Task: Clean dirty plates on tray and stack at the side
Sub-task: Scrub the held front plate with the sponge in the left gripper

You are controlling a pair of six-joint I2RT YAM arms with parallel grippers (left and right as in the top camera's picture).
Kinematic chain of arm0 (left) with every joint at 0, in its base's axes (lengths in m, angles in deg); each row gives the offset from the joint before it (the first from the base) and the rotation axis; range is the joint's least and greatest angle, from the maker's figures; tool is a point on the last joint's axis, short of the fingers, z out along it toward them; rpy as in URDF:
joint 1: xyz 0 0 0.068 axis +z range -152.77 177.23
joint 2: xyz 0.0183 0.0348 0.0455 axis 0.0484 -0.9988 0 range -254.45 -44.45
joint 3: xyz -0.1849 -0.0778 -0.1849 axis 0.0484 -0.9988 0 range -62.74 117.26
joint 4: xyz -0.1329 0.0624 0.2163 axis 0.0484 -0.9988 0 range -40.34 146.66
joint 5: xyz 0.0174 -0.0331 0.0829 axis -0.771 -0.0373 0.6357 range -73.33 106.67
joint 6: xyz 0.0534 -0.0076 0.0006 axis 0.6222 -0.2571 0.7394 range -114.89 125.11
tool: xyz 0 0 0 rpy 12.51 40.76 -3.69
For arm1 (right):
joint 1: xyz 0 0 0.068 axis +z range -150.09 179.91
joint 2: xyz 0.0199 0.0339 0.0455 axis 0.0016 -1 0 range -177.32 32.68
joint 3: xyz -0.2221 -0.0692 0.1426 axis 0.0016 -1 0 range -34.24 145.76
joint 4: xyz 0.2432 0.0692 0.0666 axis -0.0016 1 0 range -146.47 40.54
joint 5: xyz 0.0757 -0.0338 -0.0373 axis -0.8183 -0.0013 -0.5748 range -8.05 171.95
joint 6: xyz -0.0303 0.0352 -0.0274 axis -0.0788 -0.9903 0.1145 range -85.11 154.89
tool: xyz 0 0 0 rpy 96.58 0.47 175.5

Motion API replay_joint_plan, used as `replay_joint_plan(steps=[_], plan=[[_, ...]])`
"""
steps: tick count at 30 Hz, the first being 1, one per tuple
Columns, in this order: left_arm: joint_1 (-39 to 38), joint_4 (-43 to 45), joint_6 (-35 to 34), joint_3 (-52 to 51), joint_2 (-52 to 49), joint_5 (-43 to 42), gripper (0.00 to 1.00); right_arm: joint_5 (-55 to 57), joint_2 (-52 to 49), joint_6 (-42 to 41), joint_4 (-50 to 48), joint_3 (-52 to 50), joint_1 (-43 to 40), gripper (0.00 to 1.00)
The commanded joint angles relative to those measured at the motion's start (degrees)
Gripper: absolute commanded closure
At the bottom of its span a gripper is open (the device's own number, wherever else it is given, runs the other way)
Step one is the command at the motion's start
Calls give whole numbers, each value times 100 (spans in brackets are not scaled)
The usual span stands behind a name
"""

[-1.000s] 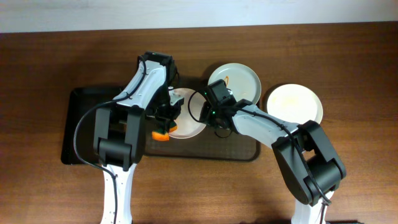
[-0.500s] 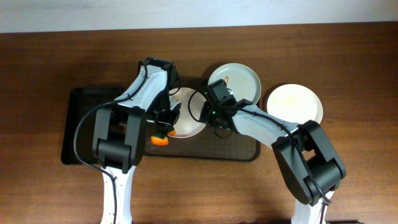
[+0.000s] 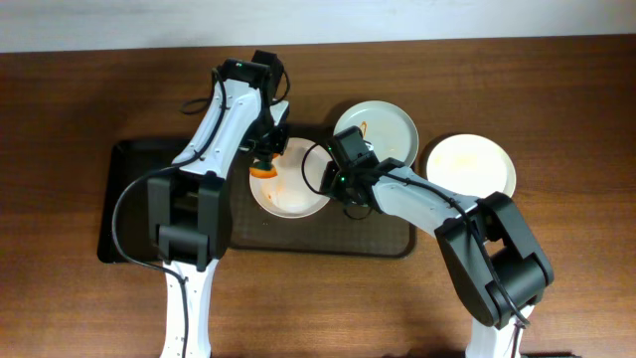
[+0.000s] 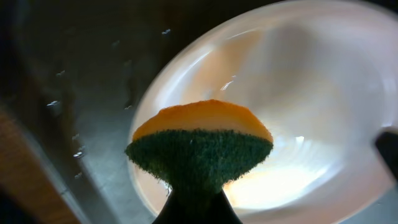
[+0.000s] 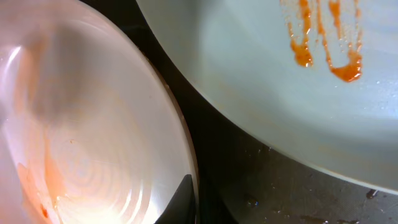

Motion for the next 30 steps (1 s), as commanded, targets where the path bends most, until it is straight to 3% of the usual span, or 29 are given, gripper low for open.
replay_joint_plan(steps=[1, 4, 9, 15, 19, 22, 24, 26, 30], plan=[[-20, 201, -74, 42, -37, -623, 100, 94, -131, 61, 68, -94, 11, 96], [-70, 284, -46, -177, -76, -621, 100, 94, -131, 61, 66, -94, 11, 96], [-76, 1239, 210, -1668, -76, -621, 100, 94, -131, 63, 68, -94, 11, 96], [-79, 1565, 435, -2673, -76, -575, 100, 96, -131, 79, 28, -94, 11, 96], [-79, 2509, 424, -3606, -76, 221, 98, 94, -131, 79, 22, -94, 11, 96], [-72, 2892, 426, -3915, -76, 310, 46, 94, -131, 79, 22, -94, 11, 96], [-72, 2929, 426, -3899, -74, 310, 28, 94, -131, 79, 22, -94, 11, 96], [-70, 2861, 426, -3803, -72, 308, 27, 94, -131, 79, 22, -94, 11, 96], [-68, 2247, 426, -3329, -72, 234, 46, 94, -131, 79, 24, -94, 11, 96]])
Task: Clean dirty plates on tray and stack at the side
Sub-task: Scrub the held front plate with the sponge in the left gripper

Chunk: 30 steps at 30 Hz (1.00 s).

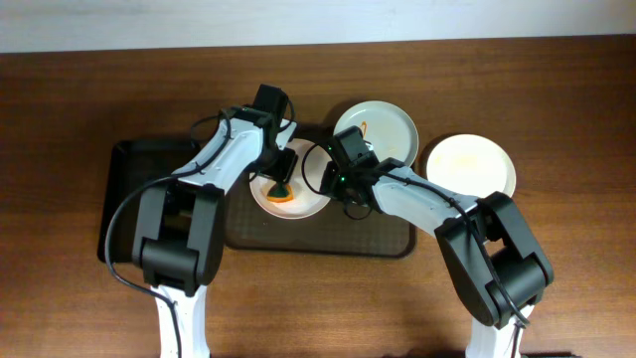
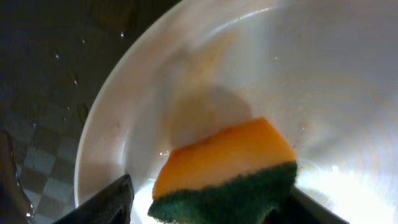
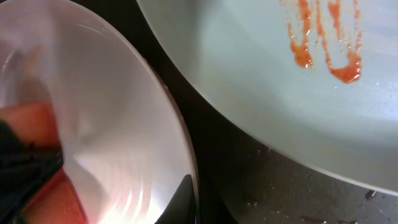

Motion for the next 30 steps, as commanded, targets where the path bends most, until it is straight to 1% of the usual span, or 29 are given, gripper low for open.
replay_joint_plan(steps=[1, 3, 5, 6, 7, 9, 12, 15, 16, 17, 18, 19, 22, 24, 27, 28, 30], plan=[[94, -688, -37, -203, -1043, -90, 50, 92, -131, 61, 39, -94, 11, 96], [94, -905, -37, -59, -1043, -114, 52, 92, -131, 61, 37, -94, 11, 96], [96, -957, -39, 24, -1043, -116, 56, 92, -131, 61, 35, -94, 11, 96], [94, -984, -39, 63, -1043, -136, 62, 92, -131, 61, 35, -94, 11, 96], [94, -1043, -39, 87, -1043, -155, 76, 92, -131, 61, 35, -94, 11, 96], [94, -1198, -42, 101, -1043, -160, 100, 92, -131, 61, 35, -94, 11, 96], [94, -1565, -317, 98, -1043, -157, 100, 92, -131, 61, 20, -94, 11, 96], [94, -1598, -710, 48, -1043, -153, 100, 92, -131, 70, 22, -94, 11, 96], [94, -1585, -962, 4, -1043, -138, 100, 92, -131, 160, 20, -94, 11, 96], [94, -1556, -1440, -42, -1043, 50, 100, 90, -131, 170, 20, -94, 11, 96], [94, -1541, -1729, -61, -1043, 175, 100, 90, -131, 170, 20, -94, 11, 96], [94, -1482, -1969, -70, -1043, 330, 100, 90, -131, 168, 17, -94, 11, 96], [94, -890, -2361, -70, -1043, 717, 100, 63, -131, 170, -24, -94, 11, 96], [94, -389, -2361, -70, -1043, 940, 100, 26, -131, 199, -24, -94, 11, 96], [94, 96, -2356, -70, -1045, 1357, 100, 28, -131, 212, -24, -94, 11, 96], [94, 90, -2350, -70, -1043, 1394, 100, 28, -131, 212, -24, -94, 11, 96], [87, -271, -2310, -70, -1043, 1320, 100, 28, -131, 212, -26, -94, 11, 96]])
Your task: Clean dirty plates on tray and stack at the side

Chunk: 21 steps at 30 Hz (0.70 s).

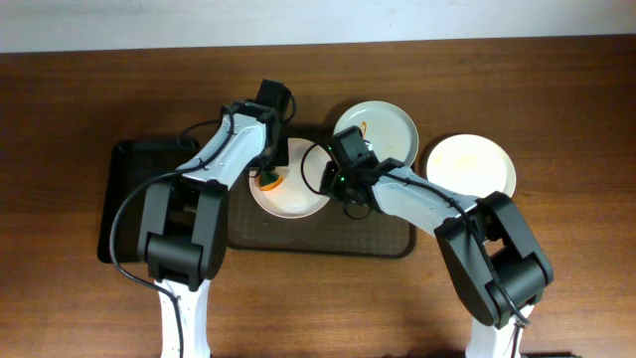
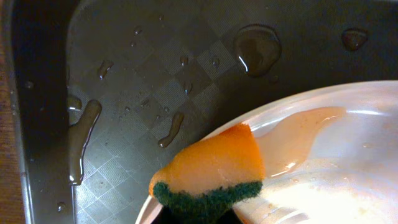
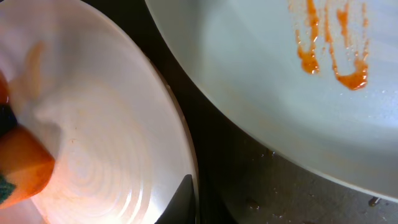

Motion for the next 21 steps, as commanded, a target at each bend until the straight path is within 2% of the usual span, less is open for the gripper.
replay_joint_plan(steps=[1, 4, 7, 9, 15, 18, 21], plan=[[101, -577, 85, -455, -833, 175, 100, 33, -129, 98, 39, -87, 11, 96], [101, -1263, 710, -457, -833, -699, 100, 33, -129, 98, 15, -87, 11, 96], [101, -1060, 1300, -457, -833, -1316, 100, 28, -129, 96, 0, -87, 11, 96], [101, -651, 1311, -455, -833, -1314, 100, 9, -129, 98, 2, -87, 11, 96], [101, 1095, 2203, -457, -833, -1311, 100, 9, -129, 98, 13, -87, 11, 96], [101, 1615, 2304, -455, -833, -1043, 100, 11, -129, 101, 24, -87, 11, 96], [140, 1421, 2057, -420, -833, -313, 100, 9, -129, 144, 24, -87, 11, 96]])
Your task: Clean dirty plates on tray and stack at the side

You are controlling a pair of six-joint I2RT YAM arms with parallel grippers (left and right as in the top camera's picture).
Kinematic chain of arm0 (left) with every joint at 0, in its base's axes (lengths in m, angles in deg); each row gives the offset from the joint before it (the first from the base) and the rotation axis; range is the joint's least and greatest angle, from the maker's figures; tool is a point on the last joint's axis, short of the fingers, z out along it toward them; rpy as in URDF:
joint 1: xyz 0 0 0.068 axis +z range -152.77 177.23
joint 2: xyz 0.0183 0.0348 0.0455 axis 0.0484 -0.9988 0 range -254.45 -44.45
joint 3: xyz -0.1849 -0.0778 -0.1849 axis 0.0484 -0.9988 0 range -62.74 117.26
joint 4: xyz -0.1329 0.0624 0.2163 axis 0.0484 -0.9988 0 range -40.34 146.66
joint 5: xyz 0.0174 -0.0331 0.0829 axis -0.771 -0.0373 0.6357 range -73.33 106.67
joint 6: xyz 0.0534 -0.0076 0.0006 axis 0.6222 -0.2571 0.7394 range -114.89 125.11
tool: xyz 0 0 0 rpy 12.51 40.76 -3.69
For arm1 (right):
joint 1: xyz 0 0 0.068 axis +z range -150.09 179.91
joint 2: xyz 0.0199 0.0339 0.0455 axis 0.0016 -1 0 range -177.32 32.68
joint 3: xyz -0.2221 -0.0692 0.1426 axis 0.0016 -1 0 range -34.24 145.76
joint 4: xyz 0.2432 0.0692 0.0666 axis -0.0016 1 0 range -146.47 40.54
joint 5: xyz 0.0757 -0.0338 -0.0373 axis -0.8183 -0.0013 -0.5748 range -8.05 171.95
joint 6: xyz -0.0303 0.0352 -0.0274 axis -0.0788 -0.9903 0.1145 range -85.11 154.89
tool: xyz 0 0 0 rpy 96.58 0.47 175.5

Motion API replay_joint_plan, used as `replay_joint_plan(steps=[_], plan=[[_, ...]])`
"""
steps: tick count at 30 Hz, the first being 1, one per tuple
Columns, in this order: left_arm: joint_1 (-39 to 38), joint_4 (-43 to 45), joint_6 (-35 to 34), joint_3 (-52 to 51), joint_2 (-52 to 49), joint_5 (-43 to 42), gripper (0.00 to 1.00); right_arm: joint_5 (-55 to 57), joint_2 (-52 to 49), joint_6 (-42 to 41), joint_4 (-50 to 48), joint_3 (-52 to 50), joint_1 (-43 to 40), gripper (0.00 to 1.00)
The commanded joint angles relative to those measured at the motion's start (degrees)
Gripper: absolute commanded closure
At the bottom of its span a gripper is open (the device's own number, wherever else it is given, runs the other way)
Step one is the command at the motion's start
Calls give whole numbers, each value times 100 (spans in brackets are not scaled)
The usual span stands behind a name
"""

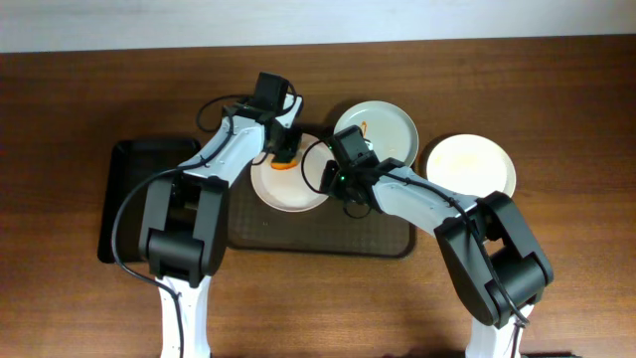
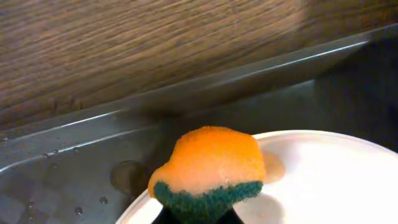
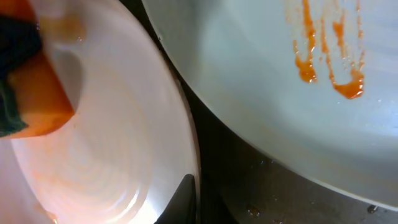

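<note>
A white plate (image 1: 290,189) with a faint orange film lies on the dark tray (image 1: 139,199). My left gripper (image 1: 282,155) is shut on an orange and green sponge (image 2: 208,165), which presses on the plate's far rim (image 2: 311,180) beside the tray's back edge. My right gripper (image 1: 328,180) is shut on the plate's right rim, one finger (image 3: 183,198) lying over the inside of the rim. A second plate (image 3: 280,106) with red sauce streaks (image 3: 326,56) lies just to the right, at the tray's back right corner (image 1: 376,129).
A clean cream plate (image 1: 470,164) rests on the wooden table to the right of the tray. The tray floor (image 2: 62,186) is wet with drops. The tray's left half (image 1: 149,159) holds no plates. The tray's raised back wall (image 2: 186,93) lies close behind the sponge.
The sponge has moved from the plate's left rim to its far rim, by the tray's back wall. My right gripper holds the plate's right rim as before.
The sponge stood at the plate's left rim, with orange smears across the plate. Then it was in the plate's middle, then back at the left rim, and now at the far rim. The smears look paler. My right gripper held the rim throughout.
</note>
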Motion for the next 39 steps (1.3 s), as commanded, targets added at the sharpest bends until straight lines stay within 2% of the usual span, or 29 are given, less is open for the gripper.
replay_joint_plan(steps=[1, 2, 5, 6, 8, 10, 11, 14, 15, 17, 19, 20, 21, 22, 26, 28, 31, 35, 39], plan=[[111, -507, -317, -343, -730, 1344, 100, -15, -122, 151, 76, -87, 11, 96], [131, -813, -586, -343, -730, 1652, 100, -15, -122, 151, 76, -87, 11, 96], [151, -1537, -673, -343, -730, 1552, 100, -17, -122, 149, 74, -87, 11, 96], [146, -1742, -636, -326, -730, 1296, 100, -26, -122, 149, 76, -87, 11, 96], [160, -2142, 9, -109, -730, 133, 100, -92, -122, 151, 96, -87, 11, 96], [232, -2695, 435, 549, -723, -831, 100, -192, -122, 177, 101, -87, 11, 96], [284, -2997, 433, 1010, -719, -964, 100, -234, -122, 199, 103, -87, 11, 96], [472, -4098, 431, 3117, -719, -981, 100, -319, -122, 262, 168, -90, 11, 95], [538, -4354, 431, 3821, -719, -979, 100, -319, -122, 306, 166, -87, 11, 92], [636, -4631, 396, 4649, -719, -964, 100, -343, -122, 435, 164, -87, 11, 87], [822, -4874, 55, 5464, -719, -651, 100, -404, -122, 610, 138, -87, 4, 87], [896, -4920, 13, 5626, -719, -584, 100, -566, -122, 901, 85, -87, 0, 96], [973, -4951, 13, 5689, -719, -586, 100, -1113, -85, 1821, -2, -46, -13, 96], [1019, -5025, 15, 5687, -721, -586, 100, -1438, 7, 2186, 116, 76, -39, 96], [1187, -5235, -42, 5687, -721, -588, 100, -1141, 782, 2483, 1021, 455, -59, 96], [1257, -5268, -122, 5687, -721, -588, 100, -372, 1320, 2533, 1602, 555, 26, 96], [1316, -5270, -120, 5685, -721, -588, 100, 1416, 1987, 2660, 2070, 557, 382, 96], [1316, -5272, -120, 5676, -721, -588, 100, 5045, 2135, 2660, 2107, 557, 1504, 96], [1316, -5274, -122, 5676, -721, -588, 100, 7438, 2017, 3001, 1851, 555, 2483, 96]])
